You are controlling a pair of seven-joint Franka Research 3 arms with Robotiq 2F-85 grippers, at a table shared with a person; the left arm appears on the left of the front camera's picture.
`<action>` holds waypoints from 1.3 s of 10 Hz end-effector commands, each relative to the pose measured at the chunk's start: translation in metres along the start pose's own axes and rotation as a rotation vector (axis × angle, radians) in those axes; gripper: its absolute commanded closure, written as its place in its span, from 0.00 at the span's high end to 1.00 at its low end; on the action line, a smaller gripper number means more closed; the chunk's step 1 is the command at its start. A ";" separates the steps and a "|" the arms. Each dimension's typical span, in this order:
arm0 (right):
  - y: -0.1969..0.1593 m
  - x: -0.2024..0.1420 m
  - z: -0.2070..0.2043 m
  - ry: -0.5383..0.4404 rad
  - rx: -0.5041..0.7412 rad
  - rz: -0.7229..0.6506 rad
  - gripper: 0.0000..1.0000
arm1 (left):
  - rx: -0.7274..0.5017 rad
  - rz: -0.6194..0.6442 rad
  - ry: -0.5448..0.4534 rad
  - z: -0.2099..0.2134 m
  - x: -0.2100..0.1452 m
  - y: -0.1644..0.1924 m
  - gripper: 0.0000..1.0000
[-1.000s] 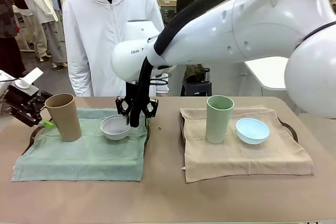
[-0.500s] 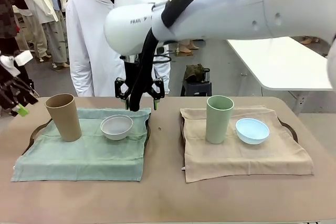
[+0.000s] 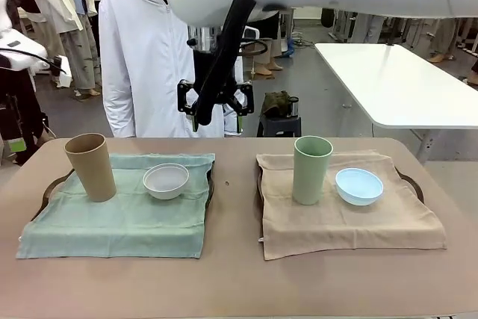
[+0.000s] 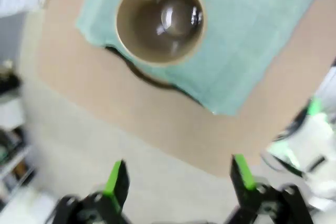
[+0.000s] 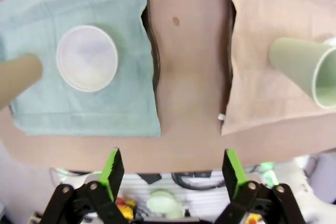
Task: Set up a tray with a mat and arrange the tableware.
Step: Place the Picnic Bowl and Reusable plastic cup back onto the Handle tray in front of the human's position.
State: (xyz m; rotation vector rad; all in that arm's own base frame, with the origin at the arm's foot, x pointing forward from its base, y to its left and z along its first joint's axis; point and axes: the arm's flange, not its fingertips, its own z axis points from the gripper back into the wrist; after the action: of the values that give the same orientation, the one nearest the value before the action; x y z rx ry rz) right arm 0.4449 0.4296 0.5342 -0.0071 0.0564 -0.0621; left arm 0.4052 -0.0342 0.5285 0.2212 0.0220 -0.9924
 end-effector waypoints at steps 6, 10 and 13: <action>-0.009 -0.008 0.025 -0.004 0.033 0.031 0.97 | -0.172 0.295 -0.283 0.075 0.049 0.003 1.00; -0.009 -0.008 0.025 -0.004 0.033 0.031 0.97 | -0.178 0.187 -0.170 0.070 0.044 -0.012 1.00; -0.009 -0.008 0.025 -0.004 0.033 0.031 0.97 | -0.178 0.187 -0.170 0.070 0.044 -0.012 1.00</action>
State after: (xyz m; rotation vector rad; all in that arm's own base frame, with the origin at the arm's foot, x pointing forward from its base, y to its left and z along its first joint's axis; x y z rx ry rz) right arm 0.4376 0.4214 0.5600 0.0297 0.0503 -0.0255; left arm 0.4166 -0.0923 0.5879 -0.0369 -0.0686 -0.7965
